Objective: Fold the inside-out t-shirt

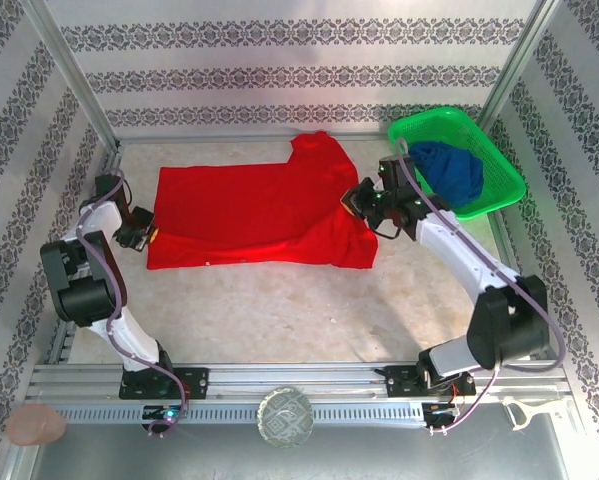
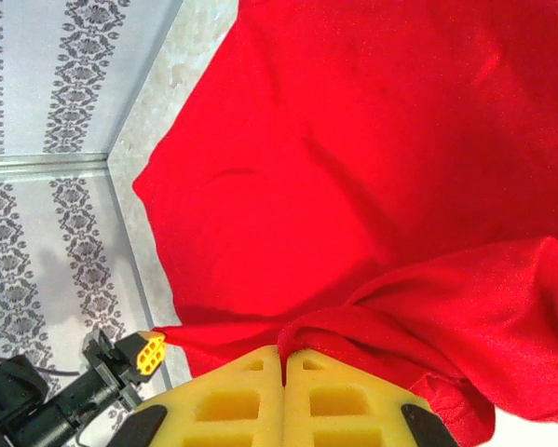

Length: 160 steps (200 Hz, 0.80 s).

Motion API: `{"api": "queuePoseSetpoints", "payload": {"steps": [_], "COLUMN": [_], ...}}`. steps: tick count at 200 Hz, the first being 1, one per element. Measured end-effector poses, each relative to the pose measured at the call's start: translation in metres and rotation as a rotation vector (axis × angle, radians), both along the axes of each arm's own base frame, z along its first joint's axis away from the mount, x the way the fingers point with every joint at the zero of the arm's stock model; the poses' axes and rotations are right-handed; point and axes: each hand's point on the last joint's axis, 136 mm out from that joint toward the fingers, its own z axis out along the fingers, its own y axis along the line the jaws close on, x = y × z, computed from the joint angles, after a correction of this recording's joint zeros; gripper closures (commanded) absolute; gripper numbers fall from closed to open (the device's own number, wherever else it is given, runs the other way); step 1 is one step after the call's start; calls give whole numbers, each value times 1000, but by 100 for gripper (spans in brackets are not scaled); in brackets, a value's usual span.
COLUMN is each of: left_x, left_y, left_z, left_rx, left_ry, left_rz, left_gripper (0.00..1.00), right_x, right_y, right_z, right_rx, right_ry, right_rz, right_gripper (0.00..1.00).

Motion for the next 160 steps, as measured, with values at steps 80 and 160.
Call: {"api": "queuePoseSetpoints", "payload": {"steps": [80, 160], "left_x": [56, 75], "left_y": [-2, -6], "left_z": [-8, 18], "left_rx": [-11, 0], "left_ry": [-35, -128], "left_rz": [-48, -120], "left_gripper": [51, 0], "right_x": [92, 71], "right_y": [-32, -50], "right_z": [-37, -16], "right_rx": [-71, -164], "right_ry": [12, -85], "right_rz": [-123, -11], "right_gripper": [70, 39]}}
